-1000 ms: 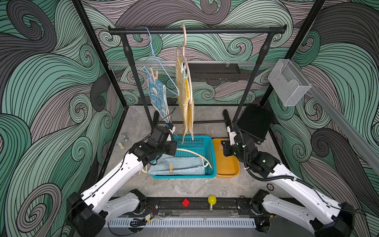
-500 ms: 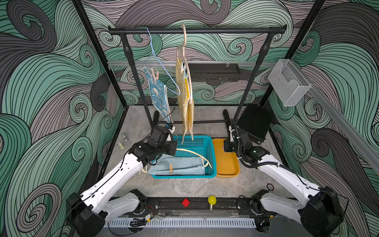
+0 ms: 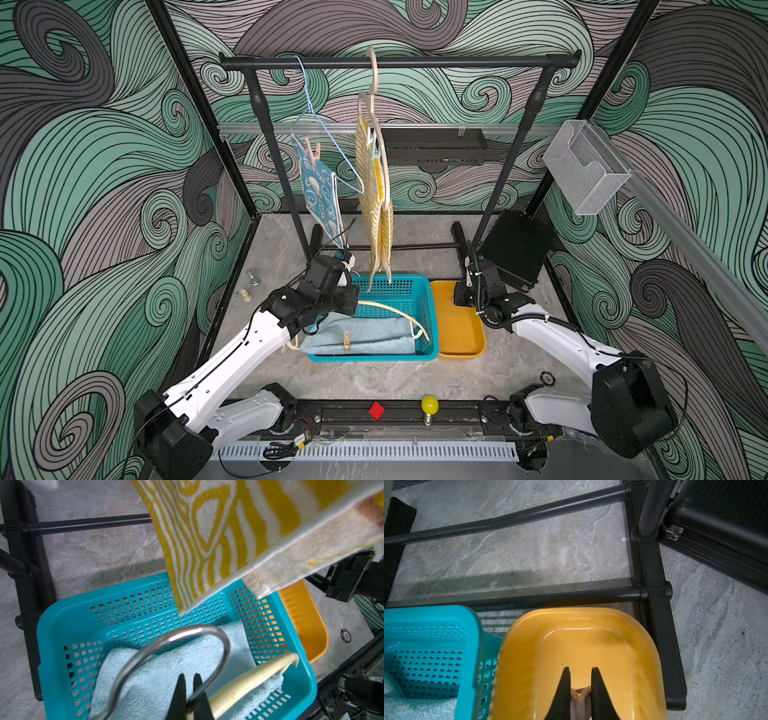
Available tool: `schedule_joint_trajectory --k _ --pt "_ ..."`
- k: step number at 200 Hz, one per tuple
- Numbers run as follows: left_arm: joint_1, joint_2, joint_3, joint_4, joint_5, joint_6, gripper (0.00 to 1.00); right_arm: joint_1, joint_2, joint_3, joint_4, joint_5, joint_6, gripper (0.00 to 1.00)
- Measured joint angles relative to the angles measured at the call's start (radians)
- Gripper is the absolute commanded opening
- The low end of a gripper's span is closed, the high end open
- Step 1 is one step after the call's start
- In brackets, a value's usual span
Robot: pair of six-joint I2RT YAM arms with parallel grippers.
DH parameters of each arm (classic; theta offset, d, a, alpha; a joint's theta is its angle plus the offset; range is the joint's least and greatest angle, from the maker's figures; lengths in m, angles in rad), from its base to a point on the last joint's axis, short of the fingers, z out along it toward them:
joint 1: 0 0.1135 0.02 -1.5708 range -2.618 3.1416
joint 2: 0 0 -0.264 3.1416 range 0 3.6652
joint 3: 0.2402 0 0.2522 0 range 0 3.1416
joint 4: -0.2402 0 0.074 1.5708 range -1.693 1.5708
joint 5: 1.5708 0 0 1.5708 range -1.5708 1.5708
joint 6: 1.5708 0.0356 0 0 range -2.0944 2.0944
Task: Remove the clothespins securing towels to the hanger
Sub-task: Place the clothespin in the storage box.
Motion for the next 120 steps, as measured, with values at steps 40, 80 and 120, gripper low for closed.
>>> schedule_joint_trajectory --k 40,80,120 --pt "0.000 0.000 0.000 0.000 0.000 0.000 0.00 -0.015 0.042 0.000 0.023 -0.007 0.004 0.07" --pt "-0.001 0.000 0.000 0.000 0.000 0.000 0.00 -0.025 0.048 0.000 0.031 -0.006 0.004 0.11" --pt "-0.001 0.002 0.000 0.000 -0.002 0.000 0.00 -0.026 0.055 0.000 0.035 -0.006 0.005 0.16"
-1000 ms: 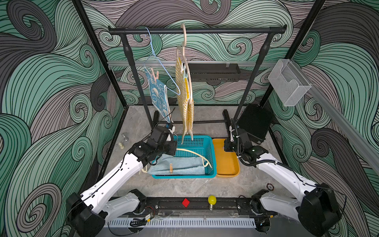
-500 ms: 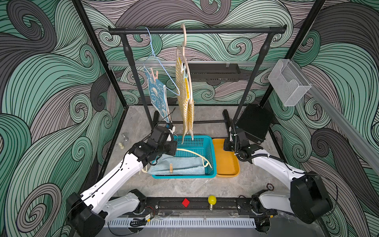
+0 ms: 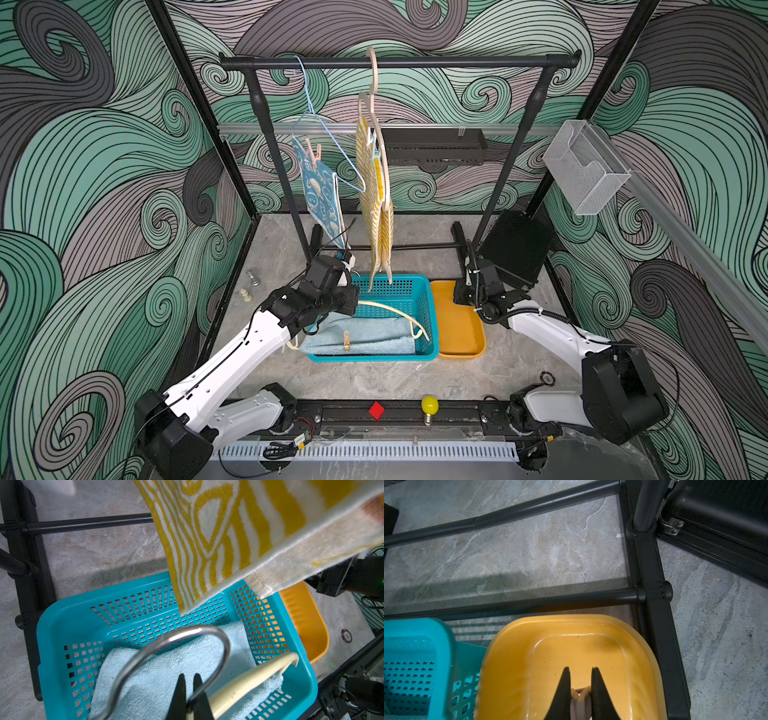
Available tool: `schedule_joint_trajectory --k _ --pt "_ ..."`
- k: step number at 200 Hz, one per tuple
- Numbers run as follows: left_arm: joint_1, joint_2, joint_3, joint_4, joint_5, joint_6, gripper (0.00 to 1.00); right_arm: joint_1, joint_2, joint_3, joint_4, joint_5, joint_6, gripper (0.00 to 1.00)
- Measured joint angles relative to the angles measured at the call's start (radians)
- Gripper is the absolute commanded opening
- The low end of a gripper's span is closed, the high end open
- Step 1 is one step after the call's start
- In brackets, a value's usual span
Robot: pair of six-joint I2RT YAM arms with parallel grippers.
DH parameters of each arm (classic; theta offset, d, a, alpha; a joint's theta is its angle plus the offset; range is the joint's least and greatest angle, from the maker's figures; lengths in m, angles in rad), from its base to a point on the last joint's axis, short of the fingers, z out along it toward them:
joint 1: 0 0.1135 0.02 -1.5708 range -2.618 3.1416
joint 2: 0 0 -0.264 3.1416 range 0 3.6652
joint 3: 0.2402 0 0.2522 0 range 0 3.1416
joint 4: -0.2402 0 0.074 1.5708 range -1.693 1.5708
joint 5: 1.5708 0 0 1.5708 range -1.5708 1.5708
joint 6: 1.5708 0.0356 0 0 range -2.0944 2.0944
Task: Remove the clothespins securing towels to the hanger
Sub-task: Place the clothespin in the storage box.
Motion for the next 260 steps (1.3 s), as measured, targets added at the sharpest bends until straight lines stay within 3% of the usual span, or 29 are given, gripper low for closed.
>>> schedule_joint_trajectory --k 30,53,104,155,195,260 --pt "0.000 0.002 0.000 0.000 -0.004 0.000 0.00 -0.001 0.002 -0.009 0.007 0.002 0.003 0.24" --pt "0.000 0.006 0.000 0.000 -0.006 -0.001 0.00 -0.001 0.003 -0.012 0.008 0.006 0.000 0.43" --pt "0.000 0.006 0.000 0.000 -0.007 -0.003 0.00 -0.003 0.003 -0.012 0.008 0.008 0.001 0.54" --pt "0.000 0.022 0.007 0.000 -0.006 -0.003 0.00 -0.003 -0.085 -0.011 -0.014 -0.042 -0.030 0.55" --pt "-0.002 0.039 0.019 0.000 -0.006 -0.003 0.00 -0.003 -0.227 0.009 -0.039 -0.175 -0.097 0.60" --pt "-0.010 0.050 0.026 0.000 -0.002 -0.003 0.00 0.045 -0.431 0.012 -0.009 -0.575 -0.151 0.66"
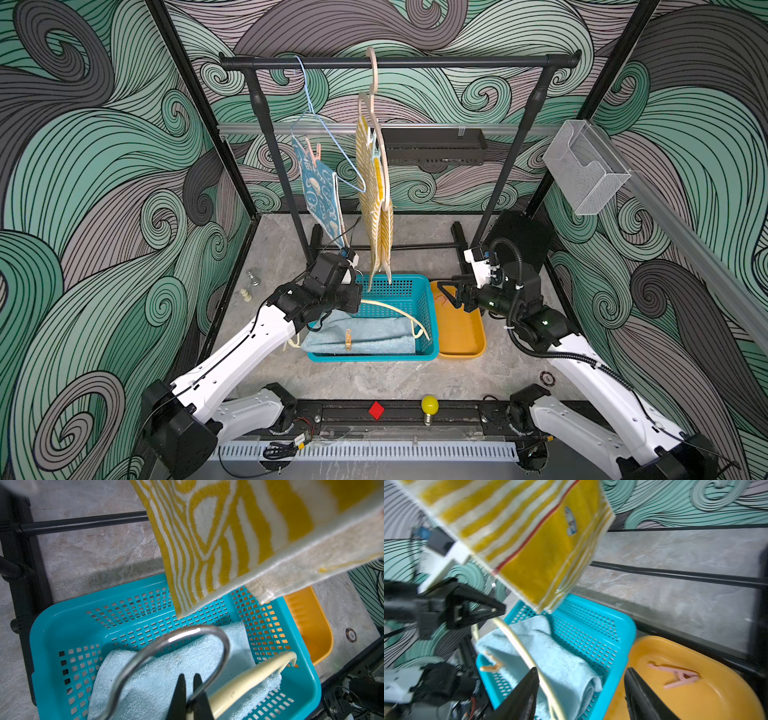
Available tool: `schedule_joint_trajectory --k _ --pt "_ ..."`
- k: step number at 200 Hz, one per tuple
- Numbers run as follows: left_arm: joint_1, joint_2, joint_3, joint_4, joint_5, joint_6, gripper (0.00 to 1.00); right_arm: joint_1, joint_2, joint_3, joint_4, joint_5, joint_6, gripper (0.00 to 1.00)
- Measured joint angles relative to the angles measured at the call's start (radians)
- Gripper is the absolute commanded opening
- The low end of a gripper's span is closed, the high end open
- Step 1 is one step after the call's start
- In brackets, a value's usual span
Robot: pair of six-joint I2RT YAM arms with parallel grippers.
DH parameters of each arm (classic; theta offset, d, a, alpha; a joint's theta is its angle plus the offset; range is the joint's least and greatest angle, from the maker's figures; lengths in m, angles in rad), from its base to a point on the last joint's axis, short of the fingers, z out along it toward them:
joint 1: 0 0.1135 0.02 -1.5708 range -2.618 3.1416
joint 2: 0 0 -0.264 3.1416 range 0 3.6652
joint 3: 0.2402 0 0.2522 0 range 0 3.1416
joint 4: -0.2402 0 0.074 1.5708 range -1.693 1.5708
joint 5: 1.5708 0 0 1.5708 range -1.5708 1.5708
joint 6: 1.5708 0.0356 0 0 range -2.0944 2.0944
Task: Remove the clothespins securing towels to the hanger
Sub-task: Place the clothespin in the storage box, then remove the clothespin from the hanger.
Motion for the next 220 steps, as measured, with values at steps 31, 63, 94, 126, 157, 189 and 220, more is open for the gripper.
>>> schedule_joint_trajectory --k 31,63,94,126,157,189,220 --pt "-0.007 0.002 0.000 0.000 0.007 0.000 0.00 0.171 -0.002 0.021 -0.015 -0.073 -0.073 0.67" --pt "-0.012 0.002 0.000 0.000 0.013 0.000 0.00 0.304 0.028 0.028 0.013 -0.093 -0.105 0.68" --pt "-0.015 0.002 0.000 0.002 0.015 -0.004 0.00 0.407 0.129 0.040 0.048 -0.088 -0.125 0.68" --pt "-0.016 0.002 0.000 0.007 0.015 -0.007 0.00 0.499 0.240 0.079 0.060 -0.057 -0.166 0.67" --pt "-0.017 0.002 0.000 0.007 0.014 -0.009 0.00 0.574 0.326 0.104 0.087 -0.013 -0.201 0.67" --pt "-0.023 0.002 0.000 0.007 0.013 -0.012 0.00 0.644 0.418 0.135 0.117 0.026 -0.230 0.67" --pt "-0.025 0.002 0.000 0.007 0.014 -0.014 0.00 0.688 0.490 0.163 0.140 0.070 -0.252 0.66"
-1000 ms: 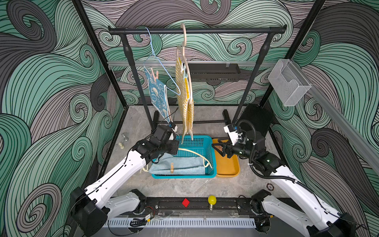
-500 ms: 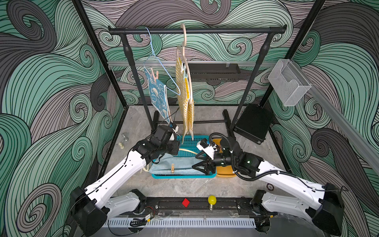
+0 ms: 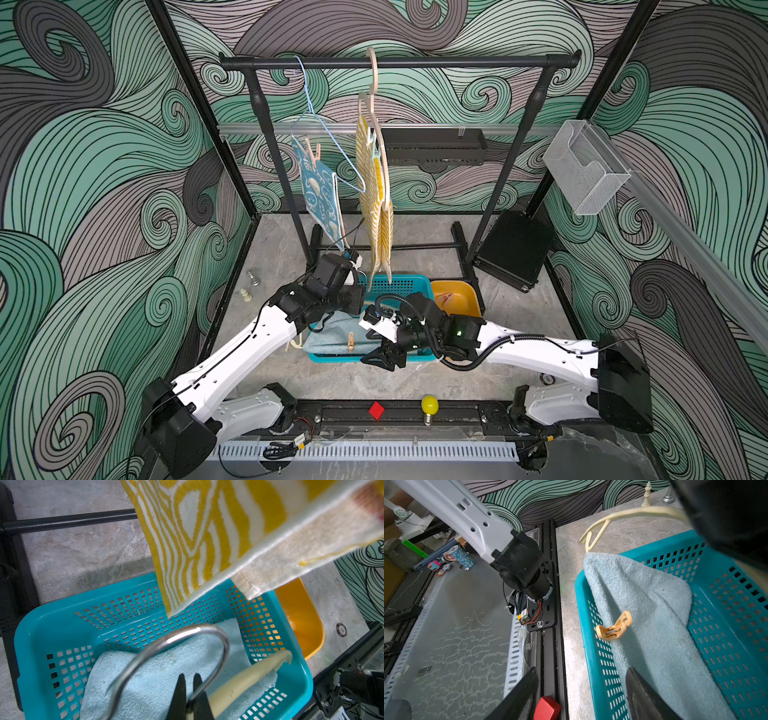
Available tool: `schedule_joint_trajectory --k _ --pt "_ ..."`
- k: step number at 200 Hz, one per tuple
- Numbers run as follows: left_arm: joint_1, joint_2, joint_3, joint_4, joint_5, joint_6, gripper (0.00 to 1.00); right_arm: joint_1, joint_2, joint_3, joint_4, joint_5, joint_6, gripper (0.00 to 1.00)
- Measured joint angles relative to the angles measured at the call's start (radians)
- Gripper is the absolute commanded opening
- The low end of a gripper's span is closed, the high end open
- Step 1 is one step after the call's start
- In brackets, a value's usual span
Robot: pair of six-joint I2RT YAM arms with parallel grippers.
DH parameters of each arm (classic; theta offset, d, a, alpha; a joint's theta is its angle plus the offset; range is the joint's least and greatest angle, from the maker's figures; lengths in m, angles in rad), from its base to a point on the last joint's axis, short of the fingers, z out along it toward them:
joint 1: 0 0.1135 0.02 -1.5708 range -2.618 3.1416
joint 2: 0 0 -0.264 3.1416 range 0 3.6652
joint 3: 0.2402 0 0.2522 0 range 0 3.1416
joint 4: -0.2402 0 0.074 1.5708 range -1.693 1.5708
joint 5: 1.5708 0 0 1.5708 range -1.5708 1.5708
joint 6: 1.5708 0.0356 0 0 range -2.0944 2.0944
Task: Remove the clothespins securing towels to the hanger
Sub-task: Remove the clothespin from the hanger.
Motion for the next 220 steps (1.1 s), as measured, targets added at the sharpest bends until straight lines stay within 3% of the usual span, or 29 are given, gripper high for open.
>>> schedule_joint_trajectory --k 120,173,220 --pt "-0.012 0.000 0.000 0.004 -0.004 -0.010 0.00 0.039 0.159 0.043 0.137 0.119 -0.047 0.65" --pt "-0.013 0.000 0.000 0.012 -0.011 -0.013 0.00 0.045 0.214 0.067 0.155 0.134 -0.052 0.60" --pt "-0.013 0.000 0.000 0.018 -0.012 -0.014 0.00 0.047 0.229 0.075 0.158 0.138 -0.050 0.48"
